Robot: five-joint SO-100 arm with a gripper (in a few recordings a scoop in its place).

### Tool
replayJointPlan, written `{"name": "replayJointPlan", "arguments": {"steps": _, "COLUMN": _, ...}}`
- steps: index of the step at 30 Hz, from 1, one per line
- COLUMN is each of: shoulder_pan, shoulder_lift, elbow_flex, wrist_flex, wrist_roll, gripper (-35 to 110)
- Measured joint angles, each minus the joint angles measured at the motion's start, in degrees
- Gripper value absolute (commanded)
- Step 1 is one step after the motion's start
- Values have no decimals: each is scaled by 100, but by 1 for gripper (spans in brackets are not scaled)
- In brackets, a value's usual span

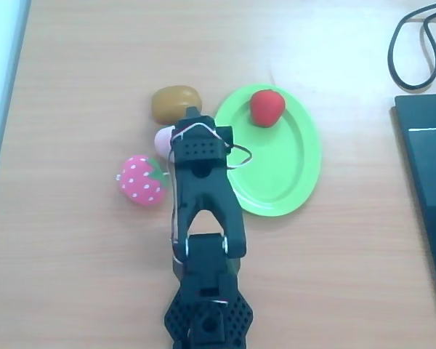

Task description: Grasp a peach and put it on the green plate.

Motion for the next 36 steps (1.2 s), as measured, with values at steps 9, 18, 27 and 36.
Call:
{"name": "replayJointPlan", "arguments": {"steps": 9, "shoulder_pan": -167, "shoulder_lift": -738, "elbow_flex": -132, "wrist_flex": -316, "wrist_roll": -193, "gripper": 46}}
{"name": "replayJointPlan", "arguments": {"steps": 18, "shoulder_pan": -281, "shoulder_lift": -1433, "elbow_flex": -615, "wrist_flex": -316, "wrist_roll": -246, "gripper": 45}}
{"name": "replayJointPlan", "arguments": {"steps": 27, "shoulder_pan": -413, "shoulder_lift": -1881, "elbow_flex": -949, "wrist_flex": -325, "wrist_roll": -246, "gripper": 45}}
{"name": "replayJointPlan", "arguments": {"steps": 36, "shoulder_pan": -448, "shoulder_lift": -2153, "elbow_flex": -967, "wrist_flex": -325, "wrist_roll": -308, "gripper": 43}}
